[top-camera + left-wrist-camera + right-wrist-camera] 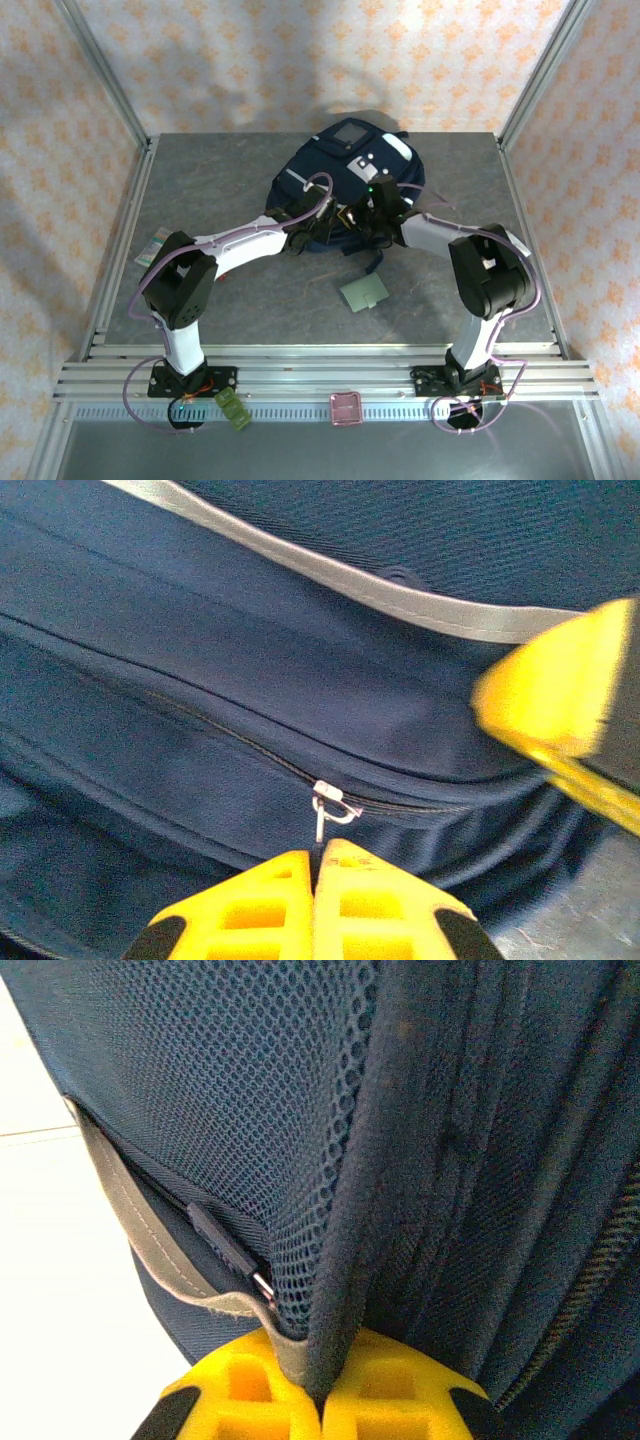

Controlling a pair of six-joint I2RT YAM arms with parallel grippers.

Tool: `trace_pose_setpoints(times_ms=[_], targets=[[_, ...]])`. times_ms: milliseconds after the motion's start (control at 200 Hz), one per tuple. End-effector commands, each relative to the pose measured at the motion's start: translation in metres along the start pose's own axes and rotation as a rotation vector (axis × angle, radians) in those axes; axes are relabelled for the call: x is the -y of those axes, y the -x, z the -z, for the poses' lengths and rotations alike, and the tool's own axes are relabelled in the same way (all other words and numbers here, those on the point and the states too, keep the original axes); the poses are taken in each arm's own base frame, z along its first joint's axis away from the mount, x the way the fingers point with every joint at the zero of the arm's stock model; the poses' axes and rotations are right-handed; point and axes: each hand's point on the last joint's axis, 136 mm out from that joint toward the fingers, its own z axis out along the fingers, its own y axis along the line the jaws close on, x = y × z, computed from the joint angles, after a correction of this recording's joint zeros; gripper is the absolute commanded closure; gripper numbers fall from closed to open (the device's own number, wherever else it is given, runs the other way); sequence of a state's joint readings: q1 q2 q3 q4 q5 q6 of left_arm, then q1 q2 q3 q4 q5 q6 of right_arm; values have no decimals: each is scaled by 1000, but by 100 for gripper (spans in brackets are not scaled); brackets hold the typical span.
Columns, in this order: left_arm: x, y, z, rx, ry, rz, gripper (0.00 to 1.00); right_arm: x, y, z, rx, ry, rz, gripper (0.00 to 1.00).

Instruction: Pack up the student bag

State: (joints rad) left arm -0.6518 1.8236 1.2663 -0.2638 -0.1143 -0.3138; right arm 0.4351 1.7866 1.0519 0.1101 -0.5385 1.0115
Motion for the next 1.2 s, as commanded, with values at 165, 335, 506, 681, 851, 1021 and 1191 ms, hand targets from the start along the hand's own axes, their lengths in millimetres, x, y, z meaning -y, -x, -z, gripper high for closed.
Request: trace_pose_setpoints(times_ms=[165,335,506,681,851,1021,1191], targets=[[-106,9,-3,30,272,138,100,-18,33,38,156,77,22,100],[-130,24,-2,38,295,173,100,-20,37,42,160,92,31,100],[-107,10,4,0,208,146,100,-26,48,54,180,101,58,100],[-63,-28,15,-42,93,95,100,-19,65,58,193,58,94,100],[2,-47,21,-44,-49,69,100,-9,88,52,231,16,64,100],[32,-24,26,9,-115,68,100,-22,87,52,214,66,33,70],[39,-11,24,23,-117,42,100,-39,56,52,150,172,23,62]])
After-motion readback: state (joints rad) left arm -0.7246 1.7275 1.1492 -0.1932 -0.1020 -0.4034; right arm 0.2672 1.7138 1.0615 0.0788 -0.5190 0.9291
